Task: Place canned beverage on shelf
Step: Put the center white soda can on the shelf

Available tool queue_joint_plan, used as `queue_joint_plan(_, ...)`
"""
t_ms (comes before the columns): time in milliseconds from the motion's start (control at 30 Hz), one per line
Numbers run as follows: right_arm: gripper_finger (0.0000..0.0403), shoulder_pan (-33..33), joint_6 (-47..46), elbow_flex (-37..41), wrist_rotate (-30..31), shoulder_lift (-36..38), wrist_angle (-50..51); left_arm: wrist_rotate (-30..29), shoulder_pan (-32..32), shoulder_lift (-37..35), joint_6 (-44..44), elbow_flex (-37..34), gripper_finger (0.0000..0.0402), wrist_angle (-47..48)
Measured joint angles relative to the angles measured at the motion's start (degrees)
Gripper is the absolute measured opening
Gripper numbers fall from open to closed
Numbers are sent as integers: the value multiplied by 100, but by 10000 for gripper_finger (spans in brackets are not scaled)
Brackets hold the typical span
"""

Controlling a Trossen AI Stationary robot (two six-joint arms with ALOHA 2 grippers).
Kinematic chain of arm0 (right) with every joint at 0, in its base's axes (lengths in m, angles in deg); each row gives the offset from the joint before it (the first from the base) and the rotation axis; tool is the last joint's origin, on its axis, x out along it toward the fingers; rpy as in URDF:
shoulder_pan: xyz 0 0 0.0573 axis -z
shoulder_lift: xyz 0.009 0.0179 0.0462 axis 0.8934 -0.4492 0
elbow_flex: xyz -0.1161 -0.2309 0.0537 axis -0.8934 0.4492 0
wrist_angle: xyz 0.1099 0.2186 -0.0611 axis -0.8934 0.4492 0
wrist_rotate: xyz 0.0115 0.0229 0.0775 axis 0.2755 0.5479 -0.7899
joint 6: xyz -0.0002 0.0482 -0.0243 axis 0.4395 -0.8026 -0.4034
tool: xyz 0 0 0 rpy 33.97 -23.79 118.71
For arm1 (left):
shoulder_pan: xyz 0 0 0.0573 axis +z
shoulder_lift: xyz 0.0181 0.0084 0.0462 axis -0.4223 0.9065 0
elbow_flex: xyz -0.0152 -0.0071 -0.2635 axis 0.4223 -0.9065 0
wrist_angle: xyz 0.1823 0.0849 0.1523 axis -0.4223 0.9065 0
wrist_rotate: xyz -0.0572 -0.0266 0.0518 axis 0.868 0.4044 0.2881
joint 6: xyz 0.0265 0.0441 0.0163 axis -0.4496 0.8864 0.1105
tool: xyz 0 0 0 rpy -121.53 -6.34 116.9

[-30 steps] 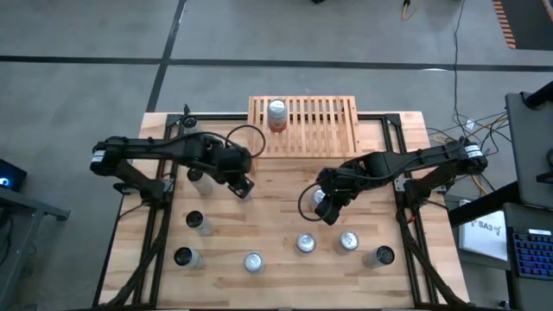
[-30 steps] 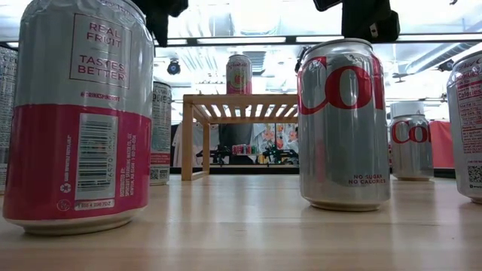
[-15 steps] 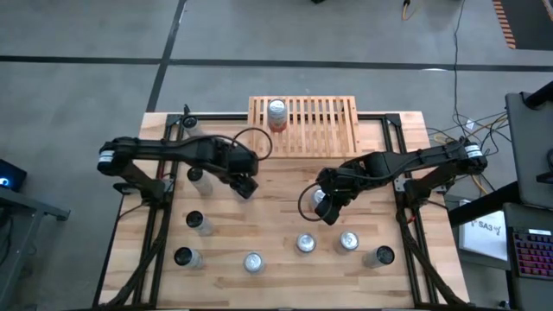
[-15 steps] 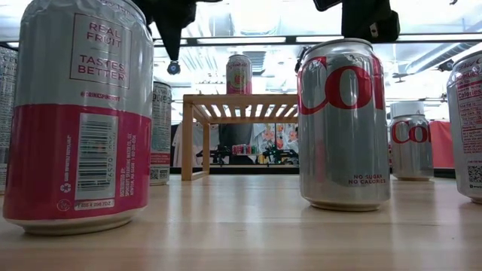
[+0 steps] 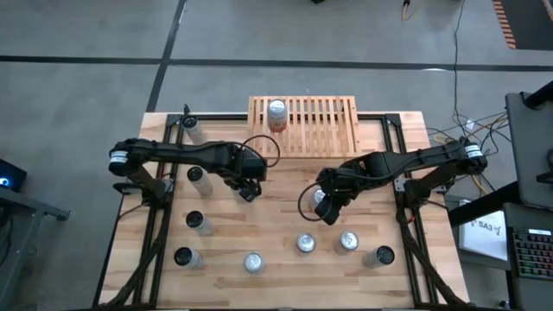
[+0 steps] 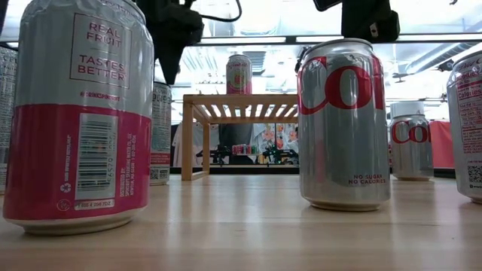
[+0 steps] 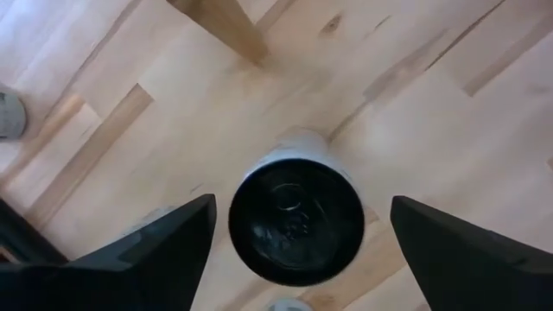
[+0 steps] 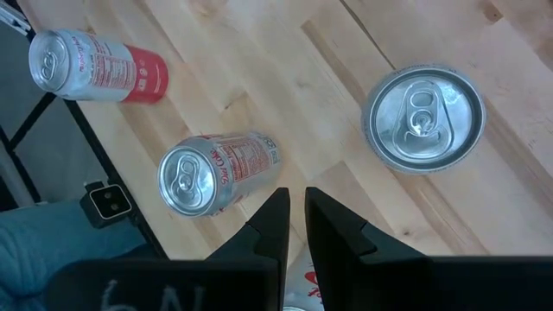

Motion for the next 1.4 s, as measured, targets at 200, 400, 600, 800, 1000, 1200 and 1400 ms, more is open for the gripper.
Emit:
queue_joint_plan(200,34,1,0,0,3,0,-1,-82,7,80,22,-94,329,3)
queue_joint_plan(400,34,-1,0,0,5,0,-1,-62,7,86,20,-349,328,-101)
queue_joint_plan(600,34,-1,0,0,9,0,-2,64,-38,86,28,-597,305,-192)
queue_joint_plan(800,34,-1,4,0,15,-2,-3,75,-145,25,157,-561,239,-80)
queue_joint_plan(1000,34,-1,68,0,119,-3,-5,84,-234,-161,719,-77,239,443)
queue_joint_plan(1200,34,-12,165,0,142,34,-107,79,-370,-527,2141,1102,239,583)
queue_joint_plan(1400,34,-123,900,-249,142,53,-936,82,-930,-656,4879,2951,239,514)
